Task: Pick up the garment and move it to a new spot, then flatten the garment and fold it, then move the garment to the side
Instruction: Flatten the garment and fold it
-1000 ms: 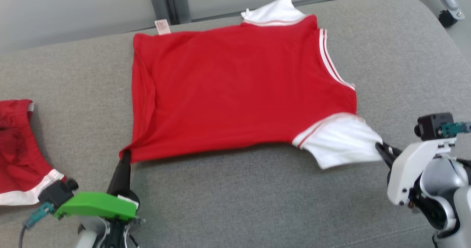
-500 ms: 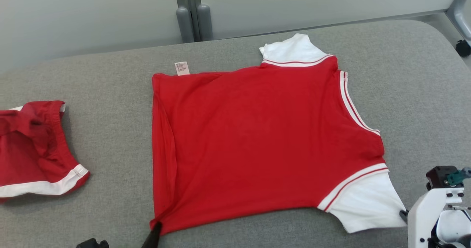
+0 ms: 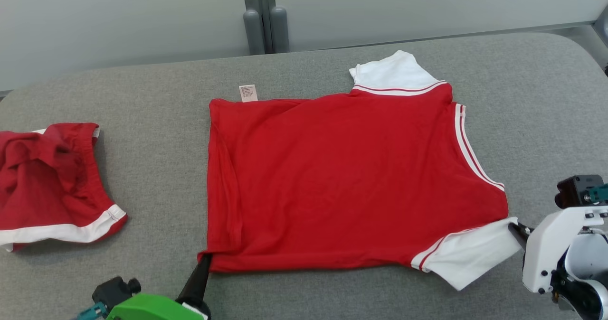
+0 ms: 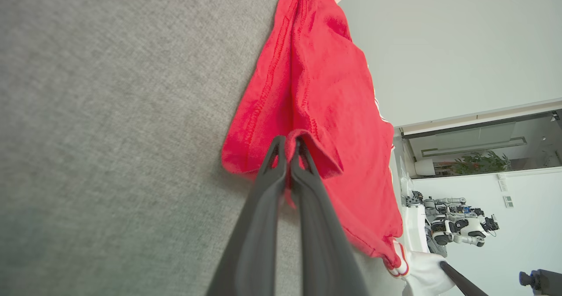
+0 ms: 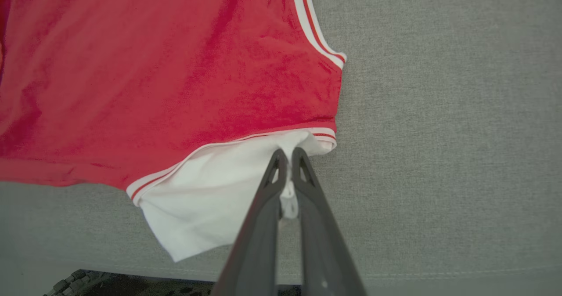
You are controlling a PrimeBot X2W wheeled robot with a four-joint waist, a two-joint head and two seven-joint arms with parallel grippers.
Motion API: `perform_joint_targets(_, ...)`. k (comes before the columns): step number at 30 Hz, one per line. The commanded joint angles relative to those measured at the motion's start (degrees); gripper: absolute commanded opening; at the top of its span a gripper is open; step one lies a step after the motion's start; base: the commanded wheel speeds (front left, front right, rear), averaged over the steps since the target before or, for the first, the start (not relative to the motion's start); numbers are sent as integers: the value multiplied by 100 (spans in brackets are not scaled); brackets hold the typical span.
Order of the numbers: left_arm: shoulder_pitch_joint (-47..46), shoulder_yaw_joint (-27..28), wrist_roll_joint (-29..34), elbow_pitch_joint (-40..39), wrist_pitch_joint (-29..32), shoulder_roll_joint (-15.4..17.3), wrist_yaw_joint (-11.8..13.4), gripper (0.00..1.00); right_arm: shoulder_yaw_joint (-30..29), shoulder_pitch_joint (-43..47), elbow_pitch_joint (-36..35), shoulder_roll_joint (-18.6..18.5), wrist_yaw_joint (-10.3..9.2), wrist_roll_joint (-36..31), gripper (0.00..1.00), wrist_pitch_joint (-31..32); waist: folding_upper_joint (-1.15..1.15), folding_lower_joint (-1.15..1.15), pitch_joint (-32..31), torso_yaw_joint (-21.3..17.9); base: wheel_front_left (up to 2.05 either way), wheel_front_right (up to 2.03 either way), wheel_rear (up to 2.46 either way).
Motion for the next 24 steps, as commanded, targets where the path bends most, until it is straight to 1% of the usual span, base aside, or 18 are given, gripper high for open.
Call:
perform_joint_targets(1, -224, 4, 81, -24, 25, -37, 38, 0, 51, -177, 89, -46, -9, -16, 0, -49, 0, 0, 38, 25, 0, 0, 0)
perform_joint_targets(8, -1027, -42, 136, 141, 183, -259, 229, 0, 320, -1099, 760, -183, -8, -59, 0, -318, 0, 0, 206, 128, 0, 0, 0)
perform_joint_targets(15, -1667, -71, 338, 641, 117, -440, 393, 0, 554, -1867, 1486, -306, -8, -287, 0, -1060, 0, 0, 429, 189, 0, 0, 0)
perform_joint_targets(18, -1869, -55, 401, 864, 29, -499, 416, 0, 677, -2116, 1774, -334, -8, -332, 0, -1424, 0, 0, 525, 213, 0, 0, 0)
perform_joint_targets(24, -2197, -28, 467, 1204, -79, -580, 363, 0, 769, -2422, 2113, -395, -8, -358, 0, -2081, 0, 0, 669, 268, 0, 0, 0)
